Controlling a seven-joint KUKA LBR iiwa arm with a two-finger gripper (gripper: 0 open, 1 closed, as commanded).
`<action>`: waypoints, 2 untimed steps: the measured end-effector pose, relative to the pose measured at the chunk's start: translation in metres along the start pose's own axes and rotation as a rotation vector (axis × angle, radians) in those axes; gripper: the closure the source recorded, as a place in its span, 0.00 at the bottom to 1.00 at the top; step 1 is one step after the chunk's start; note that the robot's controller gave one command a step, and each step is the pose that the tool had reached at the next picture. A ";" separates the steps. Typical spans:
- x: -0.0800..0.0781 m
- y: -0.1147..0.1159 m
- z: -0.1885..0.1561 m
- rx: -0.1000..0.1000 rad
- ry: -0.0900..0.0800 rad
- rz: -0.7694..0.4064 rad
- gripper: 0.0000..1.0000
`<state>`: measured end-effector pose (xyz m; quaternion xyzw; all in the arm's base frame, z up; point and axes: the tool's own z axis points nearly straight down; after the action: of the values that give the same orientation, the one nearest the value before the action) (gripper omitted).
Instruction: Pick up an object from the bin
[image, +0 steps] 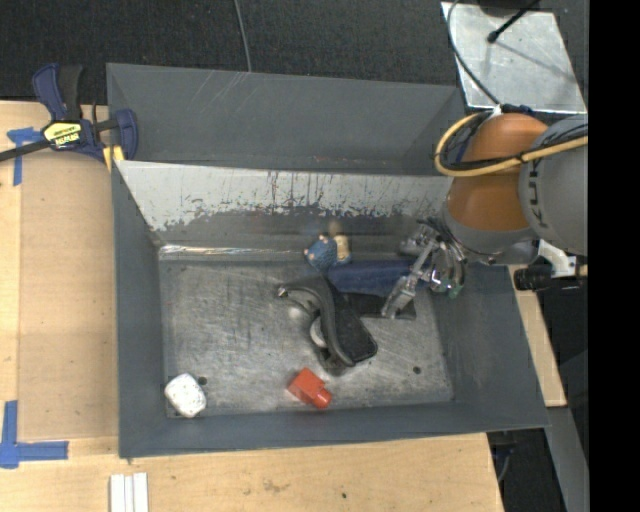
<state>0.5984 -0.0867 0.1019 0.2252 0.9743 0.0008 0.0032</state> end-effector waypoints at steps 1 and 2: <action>-0.031 -0.010 0.001 0.004 0.002 0.395 0.00; -0.032 -0.008 0.008 -0.021 0.000 0.911 0.00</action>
Offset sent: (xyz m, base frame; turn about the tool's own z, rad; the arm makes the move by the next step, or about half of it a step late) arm 0.0225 -0.0206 -0.0019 0.3962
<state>0.6239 -0.1084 0.0940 0.6308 0.7759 0.0120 0.0049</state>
